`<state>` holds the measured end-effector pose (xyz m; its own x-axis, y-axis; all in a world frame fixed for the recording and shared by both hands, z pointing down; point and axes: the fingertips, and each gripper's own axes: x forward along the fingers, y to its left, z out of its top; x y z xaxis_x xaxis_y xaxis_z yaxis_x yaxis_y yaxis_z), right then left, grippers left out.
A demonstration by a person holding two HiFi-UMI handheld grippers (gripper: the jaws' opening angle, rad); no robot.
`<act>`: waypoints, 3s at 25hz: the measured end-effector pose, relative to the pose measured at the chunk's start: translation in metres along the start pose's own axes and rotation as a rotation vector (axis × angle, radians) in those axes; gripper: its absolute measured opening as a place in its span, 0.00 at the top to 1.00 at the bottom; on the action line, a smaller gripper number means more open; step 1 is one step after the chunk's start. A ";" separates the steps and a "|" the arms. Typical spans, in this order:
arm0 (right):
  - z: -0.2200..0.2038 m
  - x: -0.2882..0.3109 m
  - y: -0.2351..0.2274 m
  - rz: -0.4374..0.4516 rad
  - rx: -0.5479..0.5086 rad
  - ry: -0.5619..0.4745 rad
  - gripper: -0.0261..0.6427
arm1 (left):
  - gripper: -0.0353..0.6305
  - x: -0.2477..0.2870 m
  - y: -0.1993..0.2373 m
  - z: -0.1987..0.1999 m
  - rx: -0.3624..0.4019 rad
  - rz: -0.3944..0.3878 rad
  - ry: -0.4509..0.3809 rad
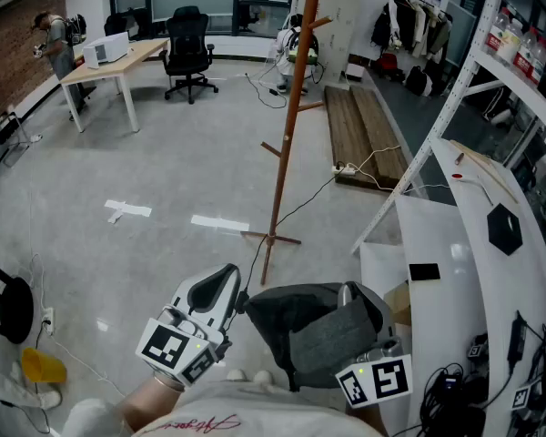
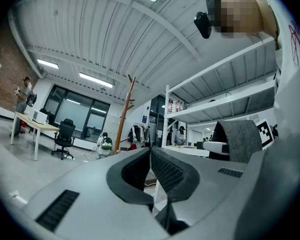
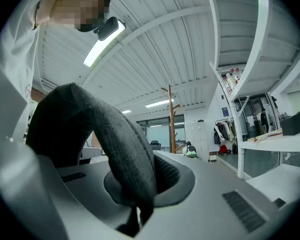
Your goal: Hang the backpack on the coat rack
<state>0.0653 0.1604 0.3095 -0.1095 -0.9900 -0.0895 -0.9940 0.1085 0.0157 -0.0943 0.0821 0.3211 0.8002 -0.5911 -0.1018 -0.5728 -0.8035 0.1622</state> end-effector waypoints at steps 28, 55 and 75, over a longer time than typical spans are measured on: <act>0.004 0.012 -0.012 0.095 0.000 -0.015 0.94 | 0.91 0.008 0.008 -0.003 0.004 0.108 -0.011; -0.015 0.155 -0.063 0.113 0.010 -0.001 0.94 | 0.91 0.132 0.107 -0.009 -0.008 0.112 0.014; -0.037 0.304 -0.111 0.005 0.008 0.039 0.94 | 0.92 0.270 0.203 0.002 0.002 -0.020 0.007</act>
<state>0.1427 -0.1555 0.3175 -0.1146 -0.9921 -0.0504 -0.9934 0.1143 0.0077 0.0055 -0.2404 0.3246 0.8127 -0.5744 -0.0978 -0.5572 -0.8152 0.1581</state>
